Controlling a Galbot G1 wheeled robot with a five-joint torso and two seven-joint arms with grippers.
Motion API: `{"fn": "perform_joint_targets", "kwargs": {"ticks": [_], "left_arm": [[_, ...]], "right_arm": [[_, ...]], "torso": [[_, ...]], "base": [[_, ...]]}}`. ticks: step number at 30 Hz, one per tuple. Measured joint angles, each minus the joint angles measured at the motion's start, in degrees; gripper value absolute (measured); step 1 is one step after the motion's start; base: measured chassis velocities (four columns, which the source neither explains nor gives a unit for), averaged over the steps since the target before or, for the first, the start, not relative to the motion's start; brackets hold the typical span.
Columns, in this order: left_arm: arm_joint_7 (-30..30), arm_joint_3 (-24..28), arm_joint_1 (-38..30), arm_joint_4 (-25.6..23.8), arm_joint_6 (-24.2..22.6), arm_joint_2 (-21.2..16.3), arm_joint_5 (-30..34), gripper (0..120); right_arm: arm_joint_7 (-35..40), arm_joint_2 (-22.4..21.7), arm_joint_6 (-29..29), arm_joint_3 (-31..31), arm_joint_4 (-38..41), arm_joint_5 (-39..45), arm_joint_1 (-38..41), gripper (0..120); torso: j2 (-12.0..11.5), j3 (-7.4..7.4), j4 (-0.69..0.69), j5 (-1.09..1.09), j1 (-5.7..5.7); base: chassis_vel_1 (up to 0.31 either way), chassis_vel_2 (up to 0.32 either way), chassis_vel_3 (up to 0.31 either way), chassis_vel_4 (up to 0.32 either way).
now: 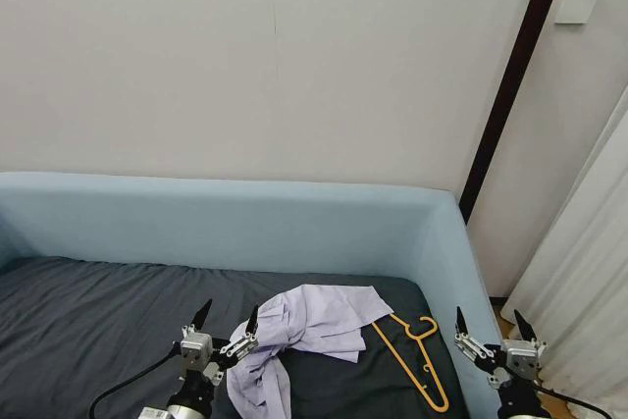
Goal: Pick up the clothes from the sofa and hang them on the clothes hanger.
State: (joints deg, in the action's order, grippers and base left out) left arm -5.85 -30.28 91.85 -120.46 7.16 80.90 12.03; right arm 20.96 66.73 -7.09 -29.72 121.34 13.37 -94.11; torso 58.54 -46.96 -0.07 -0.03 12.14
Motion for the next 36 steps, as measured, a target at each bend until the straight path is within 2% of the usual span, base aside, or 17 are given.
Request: {"fn": "perform_joint_targets", "kwargs": {"ticks": [10, 16, 19, 20, 24, 25, 27, 28, 30, 33, 36], "left_arm": [[0.0, -0.1, -0.2, 0.7, 0.4, 0.2, 0.0, 100], [0.9, -0.3, 0.2, 0.7, 2.9, 1.0, -0.1, 100], [1.9, -1.7, 1.1, 0.3, 5.0, 1.0, 1.0, 100], [1.9, -1.7, 1.1, 0.3, 5.0, 1.0, 1.0, 100], [1.6, -5.0, 3.1, 0.2, 7.9, 1.2, 1.0, 100], [1.6, -5.0, 3.1, 0.2, 7.9, 1.2, 1.0, 100], [1.2, -7.1, 4.1, 0.1, 8.7, 1.4, 0.6, 100], [1.2, -7.1, 4.1, 0.1, 8.7, 1.4, 0.6, 100], [0.6, -9.8, 4.6, 0.7, 9.8, 1.6, -1.4, 100], [0.4, -11.2, 4.9, 1.9, 10.9, 1.6, -2.4, 100], [0.4, -13.8, 5.8, 4.1, 13.8, 2.1, -2.5, 100]], "right_arm": [[0.6, -0.5, 0.6, 0.3, 0.4, 3.1, 0.4, 100], [1.0, -2.1, 1.8, 1.2, 0.7, 8.2, 0.9, 100], [2.2, -4.0, 4.5, 3.4, 0.7, 15.5, 3.4, 100], [2.2, -4.0, 4.5, 3.4, 0.7, 15.5, 3.4, 100], [2.8, -7.5, 7.8, 10.2, -2.1, 26.5, 10.6, 100], [2.8, -7.5, 7.8, 10.2, -2.1, 26.5, 10.6, 100], [2.9, -9.3, 10.4, 14.2, -4.0, 34.2, 15.3, 100], [2.9, -9.3, 10.4, 14.2, -4.0, 34.2, 15.3, 100], [3.3, -10.1, 13.8, 17.8, -5.7, 41.7, 19.9, 100], [4.2, -10.0, 16.1, 20.2, -7.2, 45.4, 23.4, 100], [8.5, -7.7, 23.0, 25.3, -11.2, 54.1, 30.8, 100]], "torso": [[0.0, 0.00, 0.00, 0.00, 0.00], [0.0, 0.00, -0.01, 0.00, 0.00], [0.0, 0.00, 0.00, -0.01, 0.00], [0.0, 0.00, 0.00, -0.01, 0.00], [0.0, 0.00, 0.03, 0.00, 0.00], [0.0, 0.00, 0.03, 0.00, 0.00], [0.0, 0.00, 0.01, -0.01, 0.00], [0.0, 0.00, 0.01, -0.01, 0.00], [0.0, 0.00, -0.01, 0.00, 0.00], [0.0, 0.00, 0.00, 0.00, 0.00], [0.0, 0.00, 0.00, -0.01, 0.00]], "base": [[0.000, 0.000, 0.000, 0.000], [0.000, 0.000, 0.000, 0.000], [0.000, 0.000, 0.000, 0.000], [0.000, 0.000, 0.000, 0.000], [0.000, 0.000, 0.000, 0.000], [0.000, 0.000, 0.000, 0.000], [0.000, 0.000, 0.000, 0.000], [0.000, 0.000, 0.000, 0.000], [0.000, 0.000, 0.000, 0.000], [0.000, 0.000, 0.000, 0.000], [0.000, 0.000, 0.000, 0.000]]}}
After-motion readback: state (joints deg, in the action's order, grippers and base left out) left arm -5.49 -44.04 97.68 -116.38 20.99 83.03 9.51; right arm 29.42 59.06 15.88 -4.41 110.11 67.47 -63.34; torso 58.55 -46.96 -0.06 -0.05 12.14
